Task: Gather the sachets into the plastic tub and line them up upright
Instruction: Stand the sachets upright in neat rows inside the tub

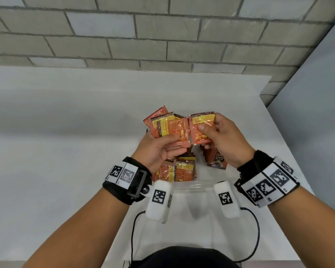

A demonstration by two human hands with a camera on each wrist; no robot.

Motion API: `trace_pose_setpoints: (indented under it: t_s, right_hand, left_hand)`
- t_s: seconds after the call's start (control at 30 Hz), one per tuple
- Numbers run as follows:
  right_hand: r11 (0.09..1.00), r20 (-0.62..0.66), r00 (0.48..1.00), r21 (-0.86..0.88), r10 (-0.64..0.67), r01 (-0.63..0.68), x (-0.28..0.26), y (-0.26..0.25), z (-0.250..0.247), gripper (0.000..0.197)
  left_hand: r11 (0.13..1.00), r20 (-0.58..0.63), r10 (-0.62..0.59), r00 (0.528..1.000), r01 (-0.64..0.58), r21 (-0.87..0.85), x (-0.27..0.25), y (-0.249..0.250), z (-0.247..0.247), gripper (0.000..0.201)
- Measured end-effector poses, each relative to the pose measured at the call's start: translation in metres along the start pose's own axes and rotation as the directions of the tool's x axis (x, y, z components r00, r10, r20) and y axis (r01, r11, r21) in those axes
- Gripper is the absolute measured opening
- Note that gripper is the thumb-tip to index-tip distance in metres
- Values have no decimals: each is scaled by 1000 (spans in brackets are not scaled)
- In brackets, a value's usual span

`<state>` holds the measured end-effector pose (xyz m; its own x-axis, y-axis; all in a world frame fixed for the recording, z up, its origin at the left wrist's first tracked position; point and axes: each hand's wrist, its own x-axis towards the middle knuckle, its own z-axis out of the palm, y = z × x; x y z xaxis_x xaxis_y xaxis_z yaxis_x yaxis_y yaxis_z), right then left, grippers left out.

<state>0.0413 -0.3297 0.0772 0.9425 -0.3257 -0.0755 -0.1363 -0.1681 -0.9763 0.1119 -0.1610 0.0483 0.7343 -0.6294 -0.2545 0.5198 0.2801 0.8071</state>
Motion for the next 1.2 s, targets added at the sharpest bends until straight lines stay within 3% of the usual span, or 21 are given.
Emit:
trace_pose_setpoints:
  t_s: [0.07,0.13,0.23,0.3,0.37,0.43,0.53,0.6,0.77,1.0,1.1,1.2]
  right_hand:
    - [999,22,999,17,-44,43,-3,-3,-2,12]
    - [994,85,992,-39,-97,100,-7,-6,-3,13]
    - [952,180,975,-254,-127,171,-7,-5,-3,14]
    - [877,210,970,-436,-119,202,-6,-4,-3,16]
    - [839,226,968,-502,-109,212,-6,-5,-3,14]
    - [857,219,971,-478,-95,192,-7,-6,-4,11]
    - [928,170,985,-359,-43,102,-7,0,-7,4]
    - [973,114,993,-228,-3,29,-7,6,-9,13]
    - [982,47,995,164,85,-92,-12,14,-3,17]
    - [987,48,996,135,78,-84,-11,16,6,17]
    - [987,42,995,128,92,-96,-10,19,9,18]
    - [983,28,995,159,94,-97,-11,22,12,19]
  left_hand:
    - [997,-8,-26,1000,26,70,-1,-3,-3,43]
    - [988,10,-43,999,41,152,-2,-6,-4,37]
    - [973,47,-69,997,57,225,-3,-10,-2,36]
    - [962,56,-70,996,52,266,-3,-12,0,37]
    - [960,67,-59,996,38,278,-4,-13,2,37]
    - [970,73,-47,996,28,242,-5,-12,4,34]
    - [997,16,-67,998,67,41,-5,-9,4,19]
    - [996,-25,-75,997,74,-52,-4,-8,0,14]
    - [992,41,19,999,-24,121,-8,-15,-3,23]
    - [980,34,81,996,-86,181,-6,-19,3,32]
    - [990,8,55,998,-55,126,-4,-17,2,17]
    - [1000,-1,-5,1000,5,12,-3,-15,-1,17]
